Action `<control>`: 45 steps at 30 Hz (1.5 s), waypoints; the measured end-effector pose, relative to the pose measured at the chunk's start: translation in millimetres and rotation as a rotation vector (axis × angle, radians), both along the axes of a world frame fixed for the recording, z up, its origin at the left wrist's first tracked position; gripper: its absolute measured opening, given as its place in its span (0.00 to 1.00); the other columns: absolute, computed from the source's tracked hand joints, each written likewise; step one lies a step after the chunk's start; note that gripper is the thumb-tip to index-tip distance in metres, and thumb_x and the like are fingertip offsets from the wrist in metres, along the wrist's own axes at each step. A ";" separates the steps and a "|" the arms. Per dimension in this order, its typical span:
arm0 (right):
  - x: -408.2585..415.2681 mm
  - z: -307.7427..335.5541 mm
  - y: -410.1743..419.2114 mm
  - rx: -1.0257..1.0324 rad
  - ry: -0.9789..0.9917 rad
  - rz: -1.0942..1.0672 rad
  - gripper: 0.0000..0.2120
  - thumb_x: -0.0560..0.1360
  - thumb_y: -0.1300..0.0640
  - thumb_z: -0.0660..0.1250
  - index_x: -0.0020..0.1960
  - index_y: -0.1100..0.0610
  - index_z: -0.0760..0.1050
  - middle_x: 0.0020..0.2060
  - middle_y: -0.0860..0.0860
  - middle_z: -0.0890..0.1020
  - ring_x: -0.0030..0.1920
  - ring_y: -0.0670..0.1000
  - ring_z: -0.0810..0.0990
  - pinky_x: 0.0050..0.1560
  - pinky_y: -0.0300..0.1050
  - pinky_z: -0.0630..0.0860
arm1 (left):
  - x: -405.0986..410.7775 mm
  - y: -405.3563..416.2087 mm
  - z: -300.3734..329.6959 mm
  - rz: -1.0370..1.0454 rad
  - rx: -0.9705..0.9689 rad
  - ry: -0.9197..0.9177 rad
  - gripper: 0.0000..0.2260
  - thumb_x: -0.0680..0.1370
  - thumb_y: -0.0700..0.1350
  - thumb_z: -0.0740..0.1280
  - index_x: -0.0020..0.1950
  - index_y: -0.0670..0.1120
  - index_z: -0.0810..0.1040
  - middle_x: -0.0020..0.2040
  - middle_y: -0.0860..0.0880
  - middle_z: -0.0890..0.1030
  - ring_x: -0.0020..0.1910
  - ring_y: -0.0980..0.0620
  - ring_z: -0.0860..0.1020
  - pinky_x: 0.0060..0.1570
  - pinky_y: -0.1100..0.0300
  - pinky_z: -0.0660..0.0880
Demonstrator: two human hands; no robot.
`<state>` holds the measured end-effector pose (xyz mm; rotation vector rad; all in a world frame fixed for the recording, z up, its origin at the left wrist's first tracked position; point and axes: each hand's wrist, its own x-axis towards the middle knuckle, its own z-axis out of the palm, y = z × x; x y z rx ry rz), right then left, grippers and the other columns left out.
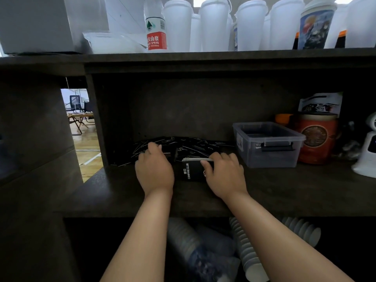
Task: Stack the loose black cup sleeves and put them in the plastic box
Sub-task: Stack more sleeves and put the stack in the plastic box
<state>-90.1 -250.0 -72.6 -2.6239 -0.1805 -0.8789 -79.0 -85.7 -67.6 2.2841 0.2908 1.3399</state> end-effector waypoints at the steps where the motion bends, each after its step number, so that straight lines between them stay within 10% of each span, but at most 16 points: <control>1: 0.2 -0.1 -0.3 0.003 -0.001 0.004 0.19 0.80 0.42 0.54 0.61 0.52 0.73 0.55 0.51 0.78 0.59 0.52 0.71 0.56 0.52 0.72 | -0.6 -0.9 0.9 -0.035 -0.024 -0.030 0.10 0.83 0.44 0.54 0.49 0.43 0.73 0.39 0.46 0.77 0.39 0.48 0.74 0.39 0.51 0.72; 6: 3.7 -1.6 0.4 -0.004 -0.002 0.030 0.19 0.81 0.43 0.54 0.63 0.52 0.73 0.59 0.51 0.75 0.61 0.52 0.68 0.56 0.51 0.71 | 6.9 7.2 -1.0 -0.447 -0.350 0.011 0.12 0.84 0.46 0.52 0.47 0.45 0.71 0.40 0.49 0.75 0.40 0.51 0.74 0.38 0.59 0.68; 12: 6.2 -4.2 0.8 0.112 -0.043 0.128 0.22 0.78 0.43 0.60 0.68 0.51 0.64 0.66 0.50 0.69 0.67 0.51 0.63 0.62 0.52 0.71 | 18.9 7.5 -6.7 -0.695 -0.472 0.530 0.21 0.82 0.56 0.51 0.64 0.50 0.78 0.60 0.52 0.78 0.62 0.51 0.74 0.64 0.54 0.66; 20: 4.9 -3.8 -0.1 -0.021 0.005 0.096 0.20 0.79 0.41 0.58 0.67 0.49 0.70 0.62 0.50 0.71 0.62 0.52 0.64 0.62 0.52 0.69 | 16.5 -0.4 -0.2 -0.732 -0.407 0.536 0.27 0.82 0.61 0.44 0.52 0.50 0.79 0.50 0.49 0.81 0.52 0.52 0.78 0.54 0.54 0.72; 26: 6.7 -3.7 0.9 -0.029 -0.024 0.117 0.16 0.78 0.42 0.60 0.63 0.47 0.71 0.64 0.48 0.69 0.66 0.53 0.60 0.66 0.58 0.67 | 8.6 -39.4 8.5 -0.758 -0.925 0.094 0.15 0.84 0.52 0.53 0.66 0.49 0.70 0.55 0.53 0.75 0.50 0.60 0.74 0.40 0.69 0.64; 30: 10.3 -4.9 1.4 -0.029 0.007 0.146 0.14 0.79 0.43 0.59 0.62 0.46 0.68 0.58 0.46 0.75 0.59 0.50 0.65 0.53 0.51 0.74 | 16.3 -48.1 3.2 -0.735 -1.029 0.131 0.16 0.84 0.47 0.54 0.72 0.54 0.67 0.51 0.52 0.82 0.49 0.60 0.76 0.48 0.64 0.66; 36: 12.3 -5.0 -0.7 -0.014 0.003 0.166 0.15 0.78 0.44 0.61 0.63 0.47 0.70 0.56 0.46 0.75 0.59 0.49 0.66 0.52 0.49 0.74 | 18.4 -49.2 2.3 -0.588 -0.794 0.095 0.20 0.83 0.41 0.57 0.74 0.54 0.62 0.73 0.48 0.62 0.58 0.57 0.69 0.53 0.65 0.66; 40: 12.8 -2.6 4.6 0.018 0.011 0.158 0.15 0.78 0.45 0.63 0.62 0.48 0.71 0.55 0.48 0.76 0.58 0.50 0.67 0.52 0.48 0.74 | 18.6 -45.6 3.6 -0.497 -0.553 0.124 0.15 0.83 0.45 0.57 0.70 0.51 0.66 0.68 0.46 0.68 0.50 0.60 0.68 0.37 0.72 0.62; 45: 20.3 19.1 52.2 0.118 0.067 0.234 0.14 0.78 0.47 0.62 0.62 0.49 0.71 0.57 0.50 0.76 0.60 0.53 0.68 0.56 0.55 0.73 | 20.7 -1.6 18.3 -0.321 -0.016 0.038 0.13 0.83 0.47 0.54 0.61 0.47 0.75 0.56 0.46 0.79 0.55 0.48 0.73 0.50 0.55 0.72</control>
